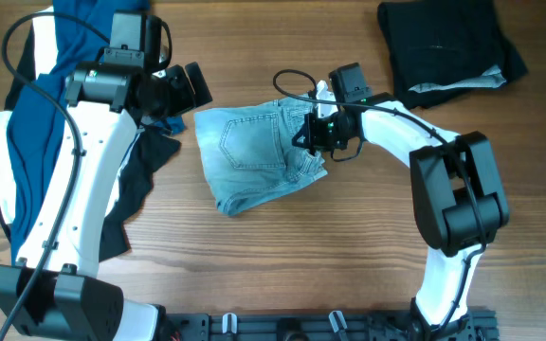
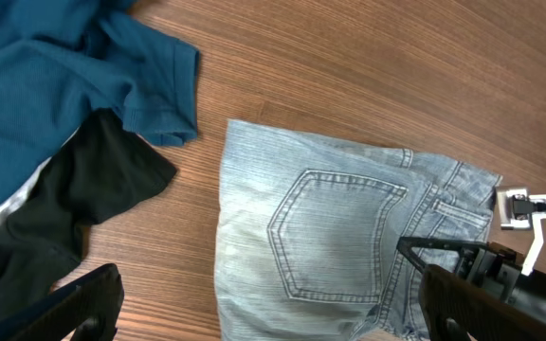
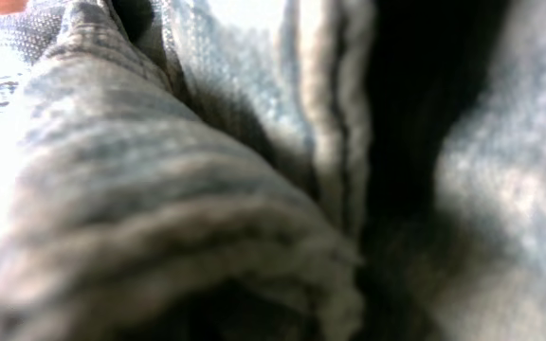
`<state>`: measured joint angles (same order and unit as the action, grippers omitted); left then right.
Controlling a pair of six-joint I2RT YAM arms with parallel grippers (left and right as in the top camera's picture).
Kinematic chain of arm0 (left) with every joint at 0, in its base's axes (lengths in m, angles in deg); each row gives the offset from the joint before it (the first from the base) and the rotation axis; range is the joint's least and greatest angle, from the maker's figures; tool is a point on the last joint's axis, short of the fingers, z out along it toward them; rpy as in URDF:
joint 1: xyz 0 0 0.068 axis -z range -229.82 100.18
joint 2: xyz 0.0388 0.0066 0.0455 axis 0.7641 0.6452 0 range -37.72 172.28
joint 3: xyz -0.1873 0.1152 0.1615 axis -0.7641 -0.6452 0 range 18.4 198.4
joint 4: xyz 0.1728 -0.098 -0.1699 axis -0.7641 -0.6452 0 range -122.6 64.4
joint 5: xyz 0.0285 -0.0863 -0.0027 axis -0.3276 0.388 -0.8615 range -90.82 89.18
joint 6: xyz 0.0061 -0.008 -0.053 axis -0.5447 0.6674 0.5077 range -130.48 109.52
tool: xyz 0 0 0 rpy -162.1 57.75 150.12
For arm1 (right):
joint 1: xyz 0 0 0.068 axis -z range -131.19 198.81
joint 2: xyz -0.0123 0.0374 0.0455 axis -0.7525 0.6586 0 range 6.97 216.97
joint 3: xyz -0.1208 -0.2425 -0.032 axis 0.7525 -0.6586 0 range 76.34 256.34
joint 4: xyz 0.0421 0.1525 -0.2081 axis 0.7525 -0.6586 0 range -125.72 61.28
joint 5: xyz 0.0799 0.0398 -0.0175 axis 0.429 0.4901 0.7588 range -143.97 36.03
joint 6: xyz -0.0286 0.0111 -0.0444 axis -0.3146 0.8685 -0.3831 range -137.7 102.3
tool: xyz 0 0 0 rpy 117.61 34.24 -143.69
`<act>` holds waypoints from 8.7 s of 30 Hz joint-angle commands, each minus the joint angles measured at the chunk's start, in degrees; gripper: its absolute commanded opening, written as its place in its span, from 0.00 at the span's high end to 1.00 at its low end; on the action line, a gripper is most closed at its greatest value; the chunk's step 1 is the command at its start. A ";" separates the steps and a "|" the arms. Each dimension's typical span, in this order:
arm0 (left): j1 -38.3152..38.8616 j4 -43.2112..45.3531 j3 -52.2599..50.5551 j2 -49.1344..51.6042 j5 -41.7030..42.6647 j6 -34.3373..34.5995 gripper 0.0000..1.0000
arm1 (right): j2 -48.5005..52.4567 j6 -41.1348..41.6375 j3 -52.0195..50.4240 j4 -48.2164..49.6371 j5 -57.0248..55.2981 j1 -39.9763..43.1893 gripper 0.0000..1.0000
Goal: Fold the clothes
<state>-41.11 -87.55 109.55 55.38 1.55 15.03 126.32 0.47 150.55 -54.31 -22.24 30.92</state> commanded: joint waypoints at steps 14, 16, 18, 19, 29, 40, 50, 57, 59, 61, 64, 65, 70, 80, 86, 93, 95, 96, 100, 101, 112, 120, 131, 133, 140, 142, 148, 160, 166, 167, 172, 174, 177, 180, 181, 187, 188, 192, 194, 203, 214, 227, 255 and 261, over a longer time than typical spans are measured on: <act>0.02 -0.02 0.57 -0.09 -1.64 -1.33 0.00 | -9.88 7.63 3.50 9.53 26.64 11.54 0.96; 0.02 -0.02 0.57 -0.09 -1.62 -1.33 0.00 | -12.72 11.61 3.50 12.57 26.62 13.14 0.96; 0.02 -0.02 0.57 -0.09 -1.62 -1.33 0.00 | -14.80 16.41 3.50 16.48 24.81 14.73 0.96; 0.02 -0.02 0.57 -0.09 -1.62 -1.31 0.00 | -15.47 18.99 3.50 18.01 23.52 15.52 0.96; 0.02 -0.02 0.57 -0.09 -1.66 -1.33 0.00 | -15.85 40.02 3.48 45.00 19.41 24.63 0.96; 0.02 -0.02 0.57 -0.09 -2.08 -1.33 0.00 | -15.74 45.03 3.45 47.12 -6.62 32.02 0.96; 0.02 -0.02 0.57 -0.09 -2.49 -1.33 0.00 | -13.88 44.98 3.34 47.08 -24.02 34.01 0.96; 0.02 0.28 0.57 -0.09 -2.47 -1.31 0.00 | -6.25 47.50 3.34 53.92 -24.22 34.05 0.96; 0.02 0.68 0.57 -0.09 -2.47 -1.31 0.00 | -4.28 48.04 3.34 55.43 -23.17 33.99 0.96; 0.02 1.01 0.57 -0.09 -2.47 -1.31 0.00 | -2.82 48.02 3.34 55.89 -22.47 33.90 0.96; 0.02 1.07 0.57 -0.09 -2.47 -1.31 0.00 | -1.53 48.02 3.34 53.27 -22.23 33.83 0.96; 0.02 1.09 0.57 -0.09 -2.47 -1.31 0.00 | -1.46 47.93 3.34 51.36 -22.49 33.83 0.96; 0.02 1.95 0.57 -0.09 -2.45 -1.09 0.00 | -1.70 42.88 3.34 42.93 -21.29 34.93 0.21; 0.02 2.80 0.57 -0.07 -1.95 -1.09 0.00 | -16.63 25.29 3.34 18.21 -12.50 39.43 0.06; 0.07 2.78 0.57 -0.07 -1.81 -1.11 0.00 | -28.76 7.87 3.34 9.31 -12.37 40.24 0.01; 0.07 3.43 0.57 0.35 -1.84 -1.11 0.00 | -23.65 -4.83 3.34 26.84 -17.79 39.28 0.00; 0.07 3.72 0.57 0.98 -1.84 -1.11 0.00 | -18.27 -7.10 3.34 34.60 -18.43 38.82 0.01; 0.07 3.91 0.57 1.42 -1.81 -1.11 0.00 | -15.06 -7.56 3.34 38.60 -18.40 38.71 0.00; 0.09 4.33 0.57 3.78 -1.81 -1.09 0.00 | -2.62 -7.54 3.37 48.65 -18.45 37.92 0.00; 0.07 4.33 0.57 4.35 -1.81 -1.09 0.00 | 0.02 -7.67 3.37 49.37 -18.86 37.53 0.01; 0.07 4.94 0.57 8.74 -1.88 -1.14 0.00 | 13.27 -7.67 3.37 44.57 -22.82 34.99 0.01; 0.07 4.94 0.57 8.92 -1.84 -1.11 0.00 | -10.69 -10.93 3.37 35.28 -18.58 35.10 0.01; 0.07 4.94 0.57 8.92 -1.84 -1.11 0.00 | -49.99 -12.02 3.37 22.97 -1.66 35.10 0.00; 0.07 4.94 0.57 8.92 -1.84 -1.11 0.00 | -54.53 -12.04 3.37 22.95 -1.66 35.10 0.00; 0.07 4.94 0.57 8.92 -1.84 -1.11 0.00 | -63.49 -12.02 3.37 22.88 -1.66 35.10 0.00; 0.07 4.94 0.57 8.92 -1.84 -1.11 0.00 | -64.24 -12.02 3.37 22.88 -1.66 35.10 0.00; 0.07 4.94 0.57 8.92 -1.84 -1.11 0.00 | -64.04 -12.04 3.21 14.71 -1.68 35.10 0.00; 0.07 4.94 0.57 8.92 -1.84 -1.11 0.00 | -82.29 -12.00 -29.11 19.19 -22.16 22.34 0.00; 0.07 4.94 0.57 8.92 -1.84 -1.11 0.00 | -97.83 -12.02 -52.15 29.11 -21.49 20.50 0.00; 0.07 4.94 0.57 8.92 -1.84 -1.11 0.00 | -100.48 -11.96 -54.99 29.66 -21.73 20.39 0.00; 0.07 4.94 0.57 8.92 -1.84 -1.11 0.00 | -113.33 -11.72 -66.55 31.69 -22.36 20.31 0.00; 0.07 4.94 0.57 8.92 -1.84 -1.11 0.00 | -116.91 -9.79 -69.72 32.39 -22.88 20.31 0.00; 0.07 4.94 0.57 8.92 -1.84 -1.11 0.00 | -118.99 -9.18 -73.02 34.88 -23.65 20.31 0.00; 0.07 4.94 0.57 8.92 -1.84 -1.11 0.00 | -119.19 -9.42 -73.96 33.94 -24.13 19.74 0.00; 0.07 4.94 0.57 8.92 -1.84 -1.11 0.00 | -119.19 -10.10 -73.96 33.44 -24.06 19.58 0.00; 0.07 4.94 0.57 8.92 -1.84 -1.11 0.00 | -119.19 -10.67 -73.94 26.03 -24.04 18.43 0.00; 0.07 4.94 0.57 8.92 -1.84 -1.11 0.00 | -119.19 -10.54 -73.94 26.03 -24.02 18.43 0.00; 0.07 4.94 0.57 8.92 -1.84 -1.11 0.00 | -119.10 -10.29 -73.92 26.12 -24.09 18.45 0.00; 0.07 4.94 0.57 8.92 -1.84 -1.11 0.00 | -119.08 -10.29 -73.92 26.12 -24.06 18.45 0.00; 0.07 4.94 0.57 8.92 -1.84 -1.11 0.00 | -119.08 -10.29 -73.92 26.12 -24.06 18.45 0.00; 0.02 4.94 0.57 8.44 -1.84 -1.11 0.00 | -119.08 -10.27 -73.92 26.12 -24.06 18.45 0.00; 0.17 -0.31 0.46 -7.43 -6.51 -2.82 0.00 | -119.08 -10.29 -73.92 26.12 -24.09 18.45 0.00; -7.39 68.63 -82.29 -84.28 -6.54 -2.84 0.00 | -119.08 -10.27 -73.92 26.12 -24.06 18.45 0.00; -7.39 68.65 -84.08 -88.65 -6.75 -2.82 0.00 | -119.08 -10.29 -73.92 26.12 -24.06 18.45 0.00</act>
<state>-48.08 -19.47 26.49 -31.17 -5.27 12.69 7.86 -10.04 76.67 -28.38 -45.54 49.69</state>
